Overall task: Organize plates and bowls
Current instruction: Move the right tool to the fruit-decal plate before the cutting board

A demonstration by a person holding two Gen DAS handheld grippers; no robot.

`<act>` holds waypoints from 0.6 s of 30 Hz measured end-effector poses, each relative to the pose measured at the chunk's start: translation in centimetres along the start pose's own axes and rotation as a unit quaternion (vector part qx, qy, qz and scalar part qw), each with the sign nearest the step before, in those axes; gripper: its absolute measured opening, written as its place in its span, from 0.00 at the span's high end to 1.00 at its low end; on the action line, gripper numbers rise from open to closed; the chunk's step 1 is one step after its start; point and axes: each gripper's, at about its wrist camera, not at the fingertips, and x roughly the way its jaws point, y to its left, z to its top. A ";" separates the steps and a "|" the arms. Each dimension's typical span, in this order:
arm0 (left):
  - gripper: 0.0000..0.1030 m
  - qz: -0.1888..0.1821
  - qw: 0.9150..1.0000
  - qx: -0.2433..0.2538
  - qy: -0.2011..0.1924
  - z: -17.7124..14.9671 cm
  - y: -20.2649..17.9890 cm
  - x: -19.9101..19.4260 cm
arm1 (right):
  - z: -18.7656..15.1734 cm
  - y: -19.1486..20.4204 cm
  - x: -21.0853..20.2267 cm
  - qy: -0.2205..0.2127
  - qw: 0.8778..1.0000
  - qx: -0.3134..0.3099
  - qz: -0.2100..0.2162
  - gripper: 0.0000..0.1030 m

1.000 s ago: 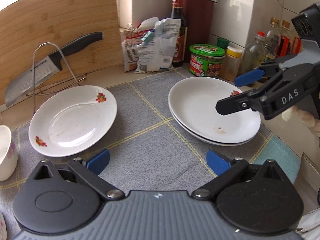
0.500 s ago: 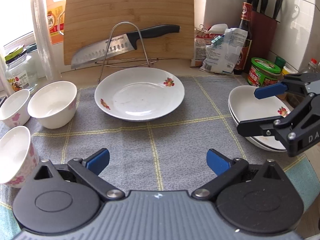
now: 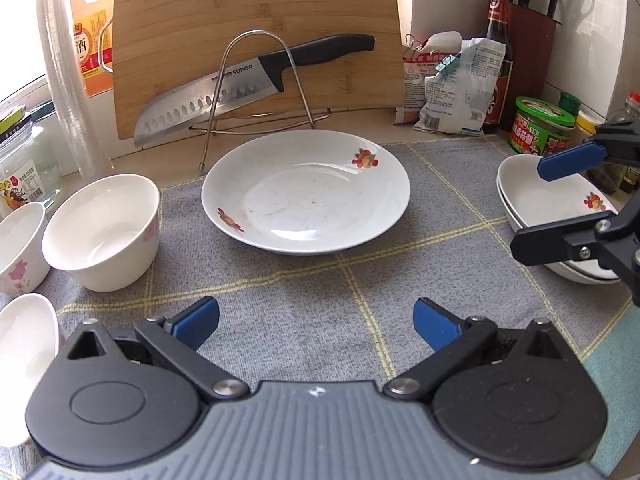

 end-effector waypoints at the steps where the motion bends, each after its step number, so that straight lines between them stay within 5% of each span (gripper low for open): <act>1: 0.01 0.001 1.000 0.005 0.001 0.0 0.1 0.4 | 0.1 0.1 0.2 0.002 1.000 0.003 -0.005 0.00; 18: 0.00 -0.025 0.999 0.017 0.022 -0.2 1.3 3.9 | 3.2 -0.8 4.5 0.044 0.998 0.034 0.009 0.00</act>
